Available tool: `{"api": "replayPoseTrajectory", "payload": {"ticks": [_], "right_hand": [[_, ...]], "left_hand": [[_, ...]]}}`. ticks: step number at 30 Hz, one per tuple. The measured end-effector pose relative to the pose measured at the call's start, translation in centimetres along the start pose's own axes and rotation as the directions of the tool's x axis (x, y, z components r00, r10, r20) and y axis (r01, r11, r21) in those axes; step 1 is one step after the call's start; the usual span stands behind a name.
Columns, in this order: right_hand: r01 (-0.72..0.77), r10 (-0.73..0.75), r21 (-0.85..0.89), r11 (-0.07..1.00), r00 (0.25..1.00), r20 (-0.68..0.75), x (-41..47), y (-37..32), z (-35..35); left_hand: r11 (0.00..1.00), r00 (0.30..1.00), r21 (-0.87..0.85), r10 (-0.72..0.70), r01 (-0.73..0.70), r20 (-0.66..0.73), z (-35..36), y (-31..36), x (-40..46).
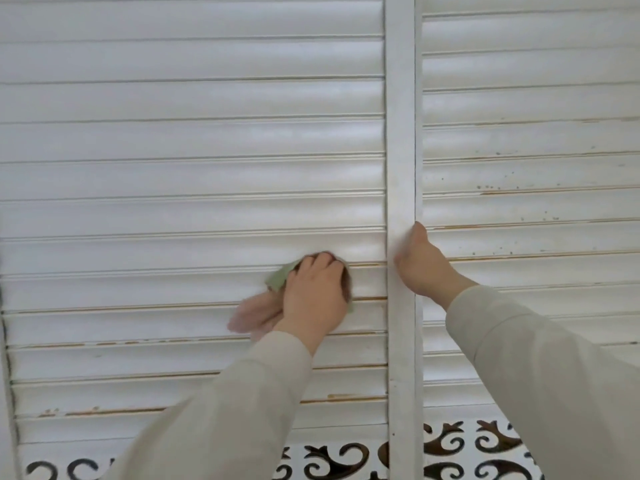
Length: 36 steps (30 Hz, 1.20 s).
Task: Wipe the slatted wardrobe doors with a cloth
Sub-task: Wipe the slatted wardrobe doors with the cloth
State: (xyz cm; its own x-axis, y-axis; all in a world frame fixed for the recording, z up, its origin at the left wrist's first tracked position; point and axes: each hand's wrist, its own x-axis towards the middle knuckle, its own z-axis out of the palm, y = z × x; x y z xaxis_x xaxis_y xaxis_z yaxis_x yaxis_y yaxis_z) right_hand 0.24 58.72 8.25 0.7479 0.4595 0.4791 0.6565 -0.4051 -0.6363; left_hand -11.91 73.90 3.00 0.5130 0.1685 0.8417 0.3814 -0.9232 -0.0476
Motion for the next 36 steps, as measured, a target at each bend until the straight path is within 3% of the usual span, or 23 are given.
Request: {"api": "replayPoseTrajectory", "payload": {"ticks": [3, 6, 12, 17, 22, 27, 30, 33, 36], "right_hand": [[0.003, -0.003, 0.039, 0.999, 1.000, -0.020, 0.2, 0.3, 0.0], [-0.004, 0.007, 0.094, 0.996, 1.000, -0.024, 0.7, 0.6, -0.1], [-0.019, 0.018, 0.141, 0.990, 1.000, 0.005, 1.0, 1.2, 0.0], [-0.025, 0.021, 0.150, 0.988, 0.999, 0.029, 1.4, 1.3, -0.4], [-0.042, 0.038, 0.162, 0.986, 0.999, 0.025, 1.3, 1.4, -0.2], [-0.052, 0.048, 0.184, 0.982, 0.998, 0.028, 1.2, 1.5, -0.6], [-0.054, 0.048, 0.187, 0.981, 0.998, 0.034, 1.0, 1.2, -0.5], [-0.060, 0.055, 0.195, 0.979, 0.998, 0.029, 1.1, 1.1, -0.2], [-0.059, 0.055, 0.202, 0.978, 0.998, 0.027, 1.3, 1.3, -0.2]], "left_hand": [[0.996, 0.990, -0.058, 0.077, -0.070, 0.121, 0.8, 4.7, 1.4], [0.996, 0.987, -0.066, 0.069, -0.060, 0.145, 0.7, 5.7, 1.9], [0.974, 0.974, 0.021, -0.227, 0.227, 0.022, -0.2, -1.2, -0.5], [0.965, 0.962, 0.052, -0.261, 0.258, 0.079, -1.2, -1.4, -0.3], [0.997, 0.994, -0.012, -0.078, 0.079, 0.075, 0.0, 3.5, 1.0], [0.994, 0.975, -0.086, 0.090, -0.074, 0.203, 0.3, 5.3, 1.8], [0.997, 0.994, -0.005, 0.078, -0.078, 0.079, -0.4, 2.7, 2.8], [0.994, 0.997, 0.108, -0.010, 0.001, 0.078, -1.0, 0.5, 4.4], [0.952, 0.976, 0.220, 0.196, -0.214, 0.098, 0.2, 1.7, 4.1]]}}
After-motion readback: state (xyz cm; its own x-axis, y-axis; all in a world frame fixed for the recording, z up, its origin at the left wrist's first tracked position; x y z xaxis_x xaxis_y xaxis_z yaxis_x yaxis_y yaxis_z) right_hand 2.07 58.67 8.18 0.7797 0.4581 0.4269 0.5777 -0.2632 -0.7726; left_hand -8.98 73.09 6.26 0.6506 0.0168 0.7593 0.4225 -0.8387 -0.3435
